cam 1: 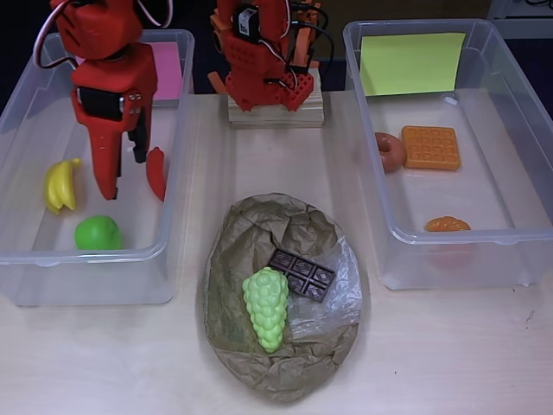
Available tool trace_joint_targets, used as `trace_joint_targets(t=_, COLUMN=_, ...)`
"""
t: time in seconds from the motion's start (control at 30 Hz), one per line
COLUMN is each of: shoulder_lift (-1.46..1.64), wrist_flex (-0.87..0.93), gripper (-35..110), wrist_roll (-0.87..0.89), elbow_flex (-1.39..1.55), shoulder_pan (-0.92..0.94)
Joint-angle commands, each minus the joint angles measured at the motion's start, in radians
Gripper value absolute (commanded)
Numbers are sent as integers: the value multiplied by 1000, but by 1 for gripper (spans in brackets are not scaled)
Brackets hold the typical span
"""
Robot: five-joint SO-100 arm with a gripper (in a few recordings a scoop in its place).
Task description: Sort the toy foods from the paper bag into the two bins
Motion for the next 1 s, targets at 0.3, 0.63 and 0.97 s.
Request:
trace_joint_targets(t=0.3, shoulder_lift=210, wrist_flex=-12, gripper=29, wrist_roll=164, elbow_flex=-126, shoulder_pan=-474)
trace_joint_targets(t=0.63, shoulder_lift=77, wrist_flex=-293, gripper=21, wrist_roll=1022, elbow_flex=250, shoulder_pan=-575)
trace_joint_targets(t=0.97, shoulder_lift=21, wrist_flex=-795, gripper=24, wrist_roll=893, elbow_flex=382, shoulder_pan=-681)
